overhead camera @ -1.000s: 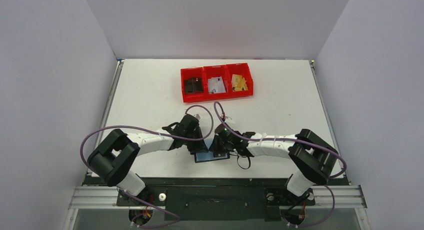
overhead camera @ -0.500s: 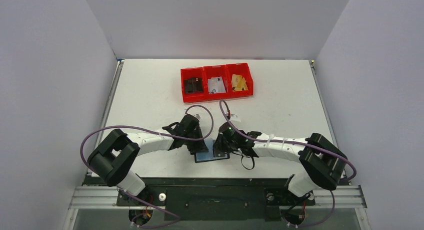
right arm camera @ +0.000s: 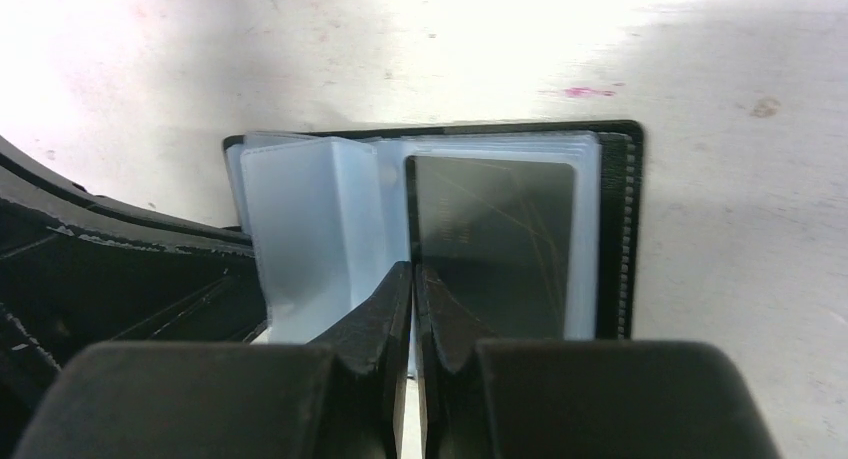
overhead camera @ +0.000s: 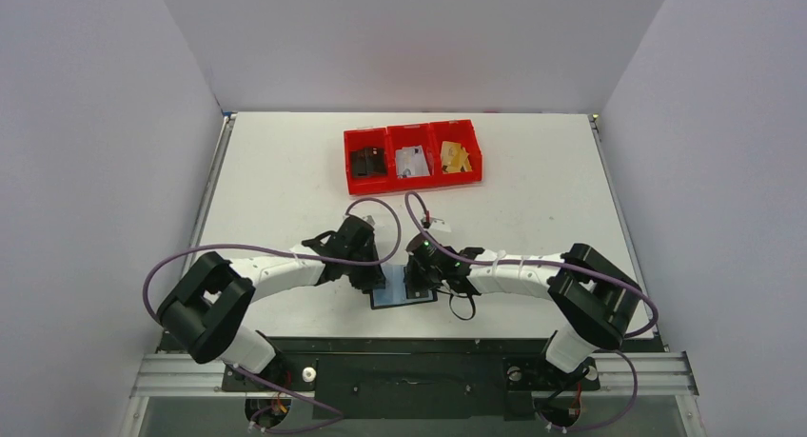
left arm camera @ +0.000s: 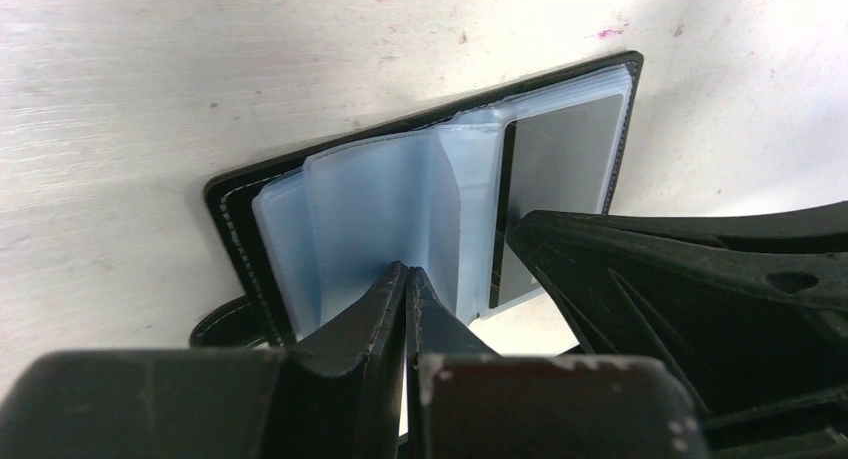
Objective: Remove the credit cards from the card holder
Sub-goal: Remove the credit card from the card holder.
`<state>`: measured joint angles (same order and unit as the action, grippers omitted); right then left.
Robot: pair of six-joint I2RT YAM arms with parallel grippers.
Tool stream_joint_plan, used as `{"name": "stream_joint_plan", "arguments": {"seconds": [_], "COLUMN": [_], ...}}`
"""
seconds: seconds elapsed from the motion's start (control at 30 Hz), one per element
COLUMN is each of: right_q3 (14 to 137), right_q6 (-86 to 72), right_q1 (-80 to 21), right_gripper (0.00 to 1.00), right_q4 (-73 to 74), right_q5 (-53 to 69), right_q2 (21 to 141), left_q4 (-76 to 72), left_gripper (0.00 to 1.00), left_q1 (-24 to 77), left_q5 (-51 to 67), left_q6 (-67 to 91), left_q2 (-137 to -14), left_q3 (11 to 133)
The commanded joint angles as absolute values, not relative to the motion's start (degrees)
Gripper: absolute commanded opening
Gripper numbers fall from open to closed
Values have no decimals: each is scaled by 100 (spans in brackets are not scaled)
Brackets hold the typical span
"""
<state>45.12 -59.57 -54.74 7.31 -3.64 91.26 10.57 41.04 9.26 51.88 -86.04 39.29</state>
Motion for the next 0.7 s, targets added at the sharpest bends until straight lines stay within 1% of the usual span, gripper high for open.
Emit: {"name": "stream_joint_plan", "arguments": {"seconds": [0.0,0.17,0.27,0.3,0.47,0.53,0.63,0.67], "right_q3": [4949,5087,5091,5085,4936,4815,4591,4550], "right_q6": [-5888,-5867,-5882,-5887,-5885,-5874,-5855,-5858], "right_q1": [-5605,-5697,-5725,-5728,-5659,-5600,-5527,-5499], "right_gripper": [3,3,3,3,3,5,11,12], "right_q4": [534,577,571,567,766,859,1022,1043], "right_q5": [-368,-356,-349,-360,-583,-693,-833,-856], "right_q2": [9211,9257,9315,9316,9085,8893,8635,8531], "left_q4": [1724,2330,2546,2531,2146,1904,1506,1408], "left_gripper": [0,2,4,6,10,11,12,13], "left_q1": [3948,3689,3620,3612,3740,3815,3914,3965], "left_q5": [581,222,335,418,1036,1246,1481,1592], "left_q6": [4919,4761,4666,4653,4733,4808,4921,4985], "left_q2": [-8025,-7257,-6963,-6953,-7213,-7412,-7686,-7815], "left_q3": [4235,4389,4492,4540,4568,4560,4561,4557]}}
